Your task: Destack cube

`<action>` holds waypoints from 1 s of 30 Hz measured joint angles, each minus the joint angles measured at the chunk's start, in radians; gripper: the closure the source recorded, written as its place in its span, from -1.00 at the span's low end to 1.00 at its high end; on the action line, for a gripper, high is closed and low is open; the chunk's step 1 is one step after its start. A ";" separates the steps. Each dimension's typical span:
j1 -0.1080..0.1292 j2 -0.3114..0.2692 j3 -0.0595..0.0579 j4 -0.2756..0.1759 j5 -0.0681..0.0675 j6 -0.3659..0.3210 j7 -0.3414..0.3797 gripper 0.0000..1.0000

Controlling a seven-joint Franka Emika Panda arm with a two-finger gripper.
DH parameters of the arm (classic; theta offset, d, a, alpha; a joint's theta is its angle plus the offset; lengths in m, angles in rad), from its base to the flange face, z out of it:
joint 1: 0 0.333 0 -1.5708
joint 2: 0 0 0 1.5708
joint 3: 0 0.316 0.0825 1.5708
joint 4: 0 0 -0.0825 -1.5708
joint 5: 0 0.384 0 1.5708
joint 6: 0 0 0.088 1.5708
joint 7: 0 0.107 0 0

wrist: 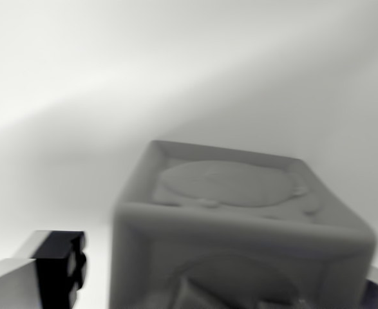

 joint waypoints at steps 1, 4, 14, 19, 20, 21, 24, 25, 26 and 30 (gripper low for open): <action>0.000 0.000 0.000 0.000 0.000 0.000 0.000 -1.00; 0.000 0.000 0.000 0.000 0.000 0.000 0.000 -1.00; 0.000 0.000 0.000 0.000 0.000 0.000 0.000 -1.00; 0.000 0.000 0.000 0.000 0.000 0.000 0.000 -1.00; 0.000 0.000 0.000 0.000 0.000 0.000 0.000 -1.00; 0.000 0.000 0.000 0.000 0.000 0.000 0.000 -1.00; 0.000 -0.002 0.000 -0.001 0.000 -0.001 0.000 -1.00; 0.000 -0.005 0.000 -0.001 0.000 -0.002 0.000 -1.00; 0.000 -0.008 0.000 -0.002 0.000 -0.004 0.000 -1.00; 0.000 -0.028 0.000 -0.006 0.000 -0.018 0.000 -1.00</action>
